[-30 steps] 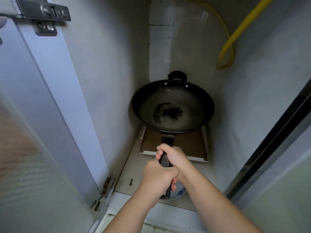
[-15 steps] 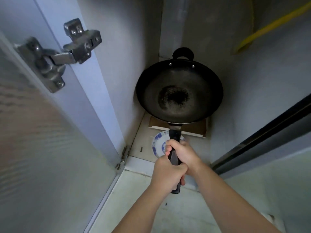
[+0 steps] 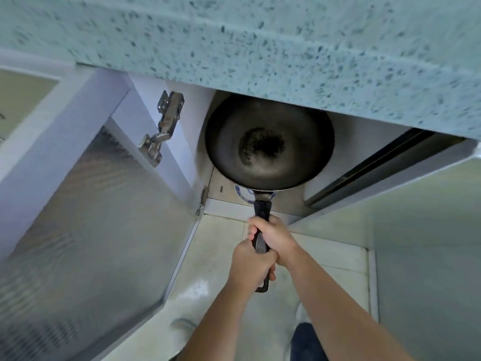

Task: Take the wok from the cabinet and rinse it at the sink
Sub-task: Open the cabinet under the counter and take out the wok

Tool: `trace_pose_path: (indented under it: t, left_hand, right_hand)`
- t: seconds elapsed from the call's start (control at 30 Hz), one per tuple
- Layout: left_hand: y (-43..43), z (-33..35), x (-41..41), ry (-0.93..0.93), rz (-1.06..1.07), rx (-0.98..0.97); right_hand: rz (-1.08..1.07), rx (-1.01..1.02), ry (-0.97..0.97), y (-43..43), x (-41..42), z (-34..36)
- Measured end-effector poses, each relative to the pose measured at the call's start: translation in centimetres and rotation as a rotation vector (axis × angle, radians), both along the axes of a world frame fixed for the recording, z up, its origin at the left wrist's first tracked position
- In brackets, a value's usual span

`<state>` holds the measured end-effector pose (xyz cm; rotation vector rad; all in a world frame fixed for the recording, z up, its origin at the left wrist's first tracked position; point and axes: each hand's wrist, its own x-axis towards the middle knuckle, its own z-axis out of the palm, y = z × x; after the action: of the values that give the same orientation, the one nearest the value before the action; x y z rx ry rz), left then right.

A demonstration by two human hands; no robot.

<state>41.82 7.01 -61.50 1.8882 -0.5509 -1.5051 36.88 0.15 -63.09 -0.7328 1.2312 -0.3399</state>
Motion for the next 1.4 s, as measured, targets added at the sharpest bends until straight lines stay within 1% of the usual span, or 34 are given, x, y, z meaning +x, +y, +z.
trace_pose_path:
  t: [0.2,0.43,0.6,1.03,1.17,1.4]
  left_hand:
    - [3.8,4.0,0.0,0.027,-0.037,0.101]
    - [8.5,7.2,-0.1,-0.002,-0.091,0.118]
    - [12.8,8.2,0.0,-0.022,-0.128,0.163]
    - [25.9,10.6,-1.7,-0.019,-0.13,0.169]
    - [29.1,12.5,-2.5,-0.034,-0.159,0.207]
    - [33.5,16.4,-4.9,0.015,-0.216,0.214]
  right_hand:
    - [0.032,0.049,0.104,4.1,-0.4,3.8]
    - [0.061,0.038,0.181,8.6,-0.7,7.1]
    - [0.045,0.03,0.163,13.1,-0.6,8.0]
    - [-0.023,0.021,0.082,26.6,-2.6,9.9]
    - [-0.1,0.032,0.046,30.2,-3.6,11.1]
    - [-0.218,-0.014,0.084,35.2,-6.3,15.2]
